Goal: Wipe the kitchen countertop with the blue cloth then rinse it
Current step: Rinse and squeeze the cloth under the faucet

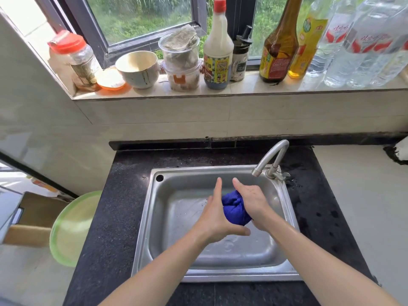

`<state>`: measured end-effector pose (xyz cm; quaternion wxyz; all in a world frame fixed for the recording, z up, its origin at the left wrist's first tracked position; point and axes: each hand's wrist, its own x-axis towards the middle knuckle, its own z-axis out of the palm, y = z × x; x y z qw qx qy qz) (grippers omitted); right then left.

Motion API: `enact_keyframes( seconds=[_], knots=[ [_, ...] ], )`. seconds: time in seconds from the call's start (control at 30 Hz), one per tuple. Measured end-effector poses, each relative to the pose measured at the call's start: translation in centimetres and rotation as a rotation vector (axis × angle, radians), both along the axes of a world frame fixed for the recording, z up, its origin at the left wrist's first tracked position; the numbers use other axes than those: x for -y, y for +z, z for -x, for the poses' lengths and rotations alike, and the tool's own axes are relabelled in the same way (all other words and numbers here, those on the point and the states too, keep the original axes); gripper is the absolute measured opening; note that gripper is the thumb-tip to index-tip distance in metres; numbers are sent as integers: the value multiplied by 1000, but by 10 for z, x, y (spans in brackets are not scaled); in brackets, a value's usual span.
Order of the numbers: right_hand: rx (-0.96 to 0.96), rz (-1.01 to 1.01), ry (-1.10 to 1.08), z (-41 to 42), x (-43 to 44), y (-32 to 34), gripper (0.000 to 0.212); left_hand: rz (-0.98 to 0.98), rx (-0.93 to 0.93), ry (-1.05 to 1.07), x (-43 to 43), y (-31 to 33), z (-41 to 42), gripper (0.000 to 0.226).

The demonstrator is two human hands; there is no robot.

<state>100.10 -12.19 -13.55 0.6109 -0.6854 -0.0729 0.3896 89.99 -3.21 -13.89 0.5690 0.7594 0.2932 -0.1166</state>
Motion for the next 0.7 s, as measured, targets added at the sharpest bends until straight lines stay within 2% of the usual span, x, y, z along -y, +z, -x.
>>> enact_keyframes(
  seconds=[0.03, 0.1, 0.13, 0.2, 0.27, 0.33, 0.4, 0.47, 0.53, 0.6, 0.63, 0.7],
  knots=[
    [59, 4, 5, -2, -2, 2, 60, -48, 17, -28, 3, 1, -2, 121],
    [212, 23, 6, -7, -5, 6, 61, -131, 55, -37, 7, 5, -6, 48],
    [273, 36, 2, -9, -6, 6, 57, -152, 54, -37, 9, 9, -8, 26],
    [301, 60, -39, -11, -8, 7, 43, -54, 30, -11, 10, 15, -10, 23],
    [146, -1, -90, -10, -10, 8, 29, 235, 3, 73, 7, 18, -11, 15],
    [-87, -156, -102, -10, -9, 10, 19, 542, -57, 75, 3, 21, -10, 14],
    [-139, -181, -35, -12, -9, 9, 23, 635, -132, 18, 0, 19, -6, 14],
    [-50, -86, -16, -10, -15, 0, 26, 472, -187, -32, 1, 11, -7, 19],
    [12, 60, -127, -9, -25, -13, 28, 60, -217, -88, 5, 3, -14, 24],
    [40, 235, -256, -12, -32, -29, 30, -435, -216, -183, 13, -4, -19, 18],
    [30, 309, -304, -15, -36, -38, 30, -614, -216, -212, 16, -7, -20, 17],
    [-51, 460, -375, -18, -39, -60, 29, -816, -213, -264, 21, -18, -18, 20]
  ],
)
